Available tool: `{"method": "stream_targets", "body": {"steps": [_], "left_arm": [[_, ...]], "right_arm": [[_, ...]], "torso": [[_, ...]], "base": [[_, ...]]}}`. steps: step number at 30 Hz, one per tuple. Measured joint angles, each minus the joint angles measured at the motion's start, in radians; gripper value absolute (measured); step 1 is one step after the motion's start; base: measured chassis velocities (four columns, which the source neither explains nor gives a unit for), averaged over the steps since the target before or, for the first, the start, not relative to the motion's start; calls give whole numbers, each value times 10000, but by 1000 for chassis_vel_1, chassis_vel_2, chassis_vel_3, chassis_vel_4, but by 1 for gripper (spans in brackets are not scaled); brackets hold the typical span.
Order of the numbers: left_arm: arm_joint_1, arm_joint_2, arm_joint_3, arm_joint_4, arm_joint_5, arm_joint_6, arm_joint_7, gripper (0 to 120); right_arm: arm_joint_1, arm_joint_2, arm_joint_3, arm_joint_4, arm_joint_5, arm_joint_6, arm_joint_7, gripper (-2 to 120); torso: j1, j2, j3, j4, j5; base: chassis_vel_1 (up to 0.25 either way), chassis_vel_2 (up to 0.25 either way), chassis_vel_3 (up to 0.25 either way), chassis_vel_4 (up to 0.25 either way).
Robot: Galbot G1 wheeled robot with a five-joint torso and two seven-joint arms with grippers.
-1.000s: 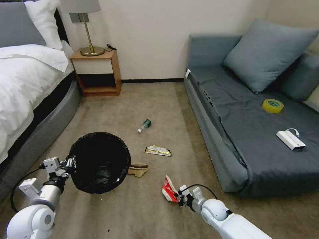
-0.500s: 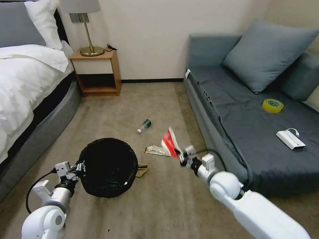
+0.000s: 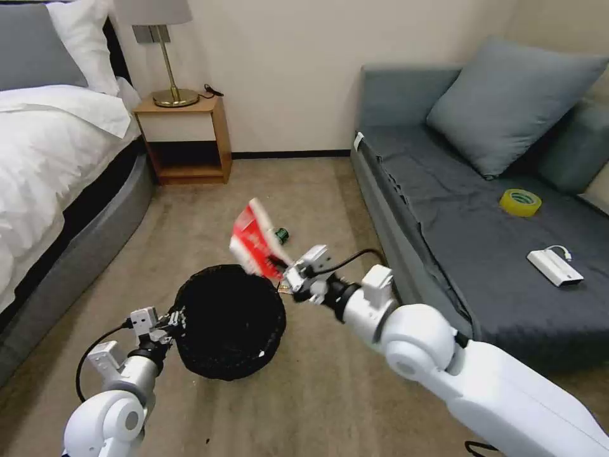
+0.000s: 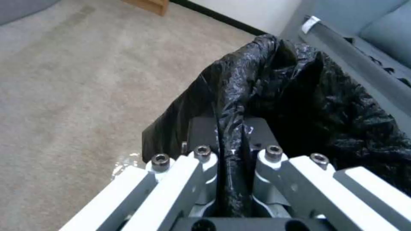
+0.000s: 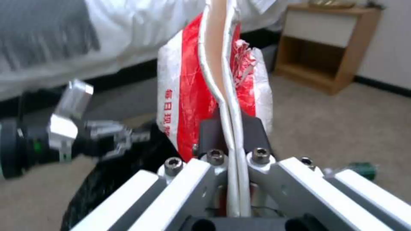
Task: Pick up the trash bin, then pick up the garbage on the floor and place it into the trash bin.
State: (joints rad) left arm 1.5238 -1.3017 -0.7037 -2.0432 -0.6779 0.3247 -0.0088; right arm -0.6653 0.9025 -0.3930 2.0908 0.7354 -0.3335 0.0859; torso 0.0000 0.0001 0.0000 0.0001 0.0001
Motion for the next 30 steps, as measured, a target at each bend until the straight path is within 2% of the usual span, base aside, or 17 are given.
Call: {"method": "stream_targets", "body": {"steps": [9, 17, 20, 22, 24, 26, 27, 28, 30], "left_arm": [[261, -215, -123, -446, -17, 6, 44, 6], [326, -297, -199, -615, -49, 6, 52, 6], [394, -469, -200, -712, -48, 6, 71, 6], [395, -505, -200, -714, -43, 6, 70, 6], [379, -509, -209, -715, -43, 6, 70, 6], [379, -509, -209, -715, -43, 6, 70, 6], [341, -509, -251, -727, -61, -2, 50, 6], [341, -509, -251, -727, -61, -2, 50, 6], [326, -509, -294, -740, -73, -48, 6, 6]], "right_arm": [[-211, 664, -1316, -1363, -1128, 145, -187, 0], [-412, 766, -1424, -1730, -1434, 278, -247, 0], [-465, 763, -1423, -1862, -1557, 301, -275, 0], [-460, 716, -1405, -1838, -1559, 296, -270, 4], [-464, 659, -1355, -1737, -1576, 276, -263, 13], [-464, 659, -1355, -1737, -1576, 276, -263, 13], [-568, 593, -1214, -1568, -1670, 268, -347, 25], [-568, 593, -1214, -1568, -1670, 268, -347, 25], [-740, 545, -1037, -1407, -1768, 249, -384, 35]], "torso": [[0, 0, 0, 0, -1], [-1, 0, 0, -1, 0], [0, 0, 0, -1, -1], [0, 0, 0, -1, -2], [0, -1, 0, -1, -1], [0, -1, 0, -1, -1], [0, -1, 0, -1, 0], [0, -1, 0, -1, 0], [0, -1, 0, -1, -1]], "base": [[0, 0, 0, 0], [0, 0, 0, 0], [0, 0, 0, 0], [0, 0, 0, 0], [0, 0, 0, 0], [0, 0, 0, 0], [0, 0, 0, 0], [0, 0, 0, 0], [0, 0, 0, 0]]}}
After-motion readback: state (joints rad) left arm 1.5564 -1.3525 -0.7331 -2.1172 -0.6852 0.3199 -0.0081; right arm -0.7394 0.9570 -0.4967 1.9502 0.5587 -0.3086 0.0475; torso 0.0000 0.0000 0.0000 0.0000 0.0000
